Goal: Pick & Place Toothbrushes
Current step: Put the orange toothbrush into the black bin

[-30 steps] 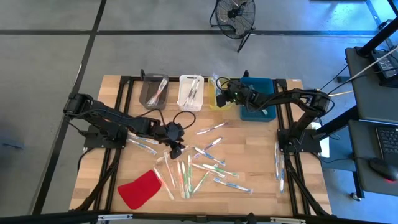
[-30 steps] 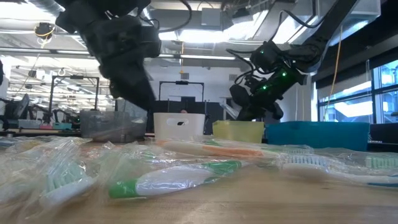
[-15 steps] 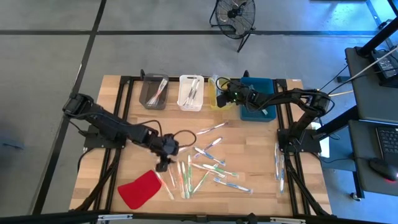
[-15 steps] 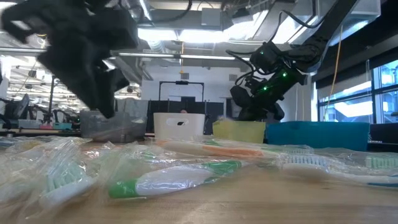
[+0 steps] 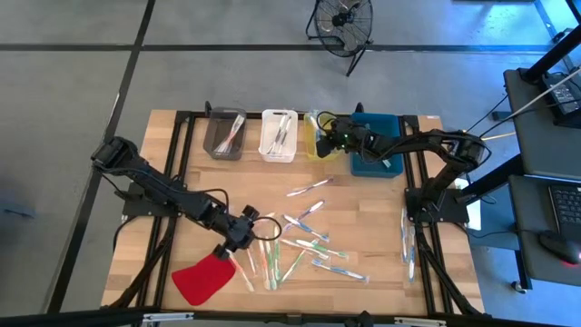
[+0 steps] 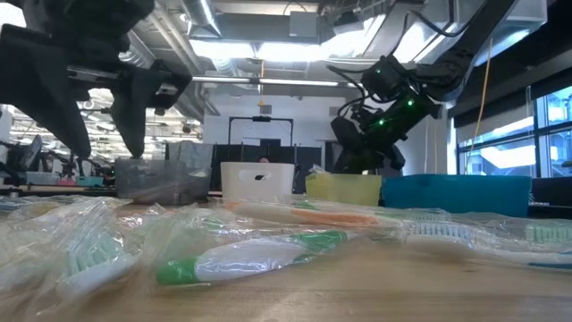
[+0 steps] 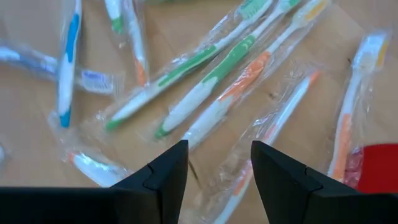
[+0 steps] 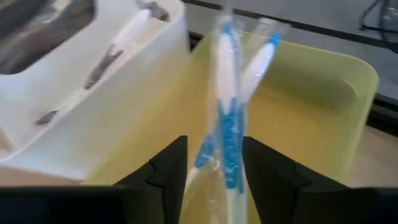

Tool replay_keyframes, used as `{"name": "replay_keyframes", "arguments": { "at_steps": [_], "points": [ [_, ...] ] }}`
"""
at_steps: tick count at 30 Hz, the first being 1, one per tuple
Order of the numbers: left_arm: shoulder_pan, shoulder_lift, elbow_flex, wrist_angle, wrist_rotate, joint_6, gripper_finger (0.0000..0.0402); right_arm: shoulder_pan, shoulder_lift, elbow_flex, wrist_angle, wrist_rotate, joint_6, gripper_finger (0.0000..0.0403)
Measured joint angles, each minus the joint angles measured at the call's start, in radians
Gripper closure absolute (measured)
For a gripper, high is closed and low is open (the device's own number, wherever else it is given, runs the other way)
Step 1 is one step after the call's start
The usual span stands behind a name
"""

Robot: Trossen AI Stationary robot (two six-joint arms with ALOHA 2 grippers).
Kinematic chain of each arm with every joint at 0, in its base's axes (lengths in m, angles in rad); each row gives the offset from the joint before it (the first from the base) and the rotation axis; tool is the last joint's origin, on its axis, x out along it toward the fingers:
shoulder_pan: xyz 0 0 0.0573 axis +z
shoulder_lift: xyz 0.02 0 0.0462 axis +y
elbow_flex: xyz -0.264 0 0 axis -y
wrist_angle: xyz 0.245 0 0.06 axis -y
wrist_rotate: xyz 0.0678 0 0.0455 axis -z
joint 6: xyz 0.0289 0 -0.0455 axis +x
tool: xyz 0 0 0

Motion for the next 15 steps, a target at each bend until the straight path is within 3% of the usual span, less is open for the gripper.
{"name": "replay_keyframes", "arguments": {
  "at_steps": [7, 15],
  "points": [
    [-0.001, 0.01, 0.001, 0.002, 0.014, 0.08, 0.0231, 0.0, -0.067, 0.0, -0.03, -0.039, -0.022, 0.0232],
    [-0.002, 0.125, 0.001, 0.019, 0.067, 0.169, 0.0231, 0.0, -0.098, 0.0, -0.037, -0.039, -0.021, 0.0247]
  ]
}}
